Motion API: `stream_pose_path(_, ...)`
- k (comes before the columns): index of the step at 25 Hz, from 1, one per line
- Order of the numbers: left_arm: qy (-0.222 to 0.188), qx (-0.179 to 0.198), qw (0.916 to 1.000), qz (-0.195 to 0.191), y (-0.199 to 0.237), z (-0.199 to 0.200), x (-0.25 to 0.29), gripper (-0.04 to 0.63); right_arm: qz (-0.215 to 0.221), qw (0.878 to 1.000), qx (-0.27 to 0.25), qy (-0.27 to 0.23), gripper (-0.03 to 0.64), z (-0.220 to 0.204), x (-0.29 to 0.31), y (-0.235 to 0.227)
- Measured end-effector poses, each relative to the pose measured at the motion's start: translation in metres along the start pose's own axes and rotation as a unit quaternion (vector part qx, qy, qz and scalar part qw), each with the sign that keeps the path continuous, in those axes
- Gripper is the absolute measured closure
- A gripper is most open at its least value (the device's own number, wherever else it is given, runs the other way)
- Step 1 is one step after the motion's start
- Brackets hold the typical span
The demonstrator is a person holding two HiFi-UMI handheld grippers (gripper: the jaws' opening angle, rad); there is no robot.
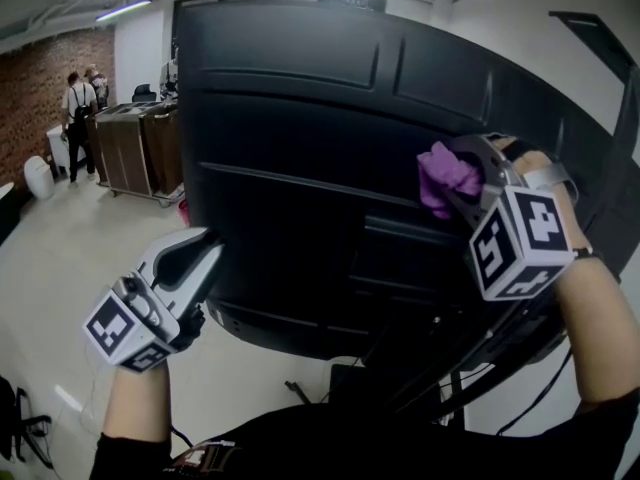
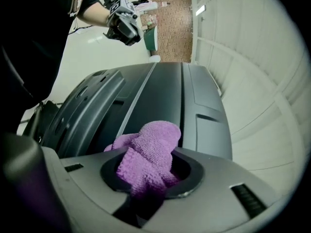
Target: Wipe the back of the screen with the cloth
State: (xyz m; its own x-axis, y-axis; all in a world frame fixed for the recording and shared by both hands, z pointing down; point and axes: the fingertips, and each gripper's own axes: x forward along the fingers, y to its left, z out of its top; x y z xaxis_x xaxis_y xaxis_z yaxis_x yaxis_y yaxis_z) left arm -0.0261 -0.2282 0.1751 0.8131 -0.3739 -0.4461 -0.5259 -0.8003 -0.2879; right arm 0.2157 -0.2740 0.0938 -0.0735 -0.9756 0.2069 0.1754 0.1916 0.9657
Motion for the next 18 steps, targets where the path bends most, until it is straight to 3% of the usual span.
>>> stream_pose_path(7, 0.016, 0.007, 0.9998, 0.013, 0.024, -0.006, -0.020, 0.537, 0.009, 0.987, 0.073, -0.142, 0.503, 0.124, 0.006, -0.008)
stream_pose_path(10, 0.017, 0.005, 0.9996, 0.024, 0.036, -0.006, -0.038, 0.537, 0.003, 0.978, 0.066, -0.200, 0.502, 0.197, 0.013, -0.001)
stream_pose_path(12, 0.028, 0.007, 0.9988, 0.039, 0.046, -0.009, -0.057, 0.537, -0.025, 0.976, 0.037, -0.214, 0.502, 0.240, 0.019, 0.005)
stream_pose_path(15, 0.036, 0.001, 0.9978, 0.055, 0.059, -0.012, -0.085, 0.537, -0.019, 0.973, 0.034, -0.228, 0.502, 0.294, 0.032, 0.025)
stream_pose_path(18, 0.042, -0.006, 0.9968, 0.068, 0.068, -0.013, -0.113, 0.537, -0.027, 0.977, 0.026, -0.212, 0.502, 0.328, 0.057, 0.041)
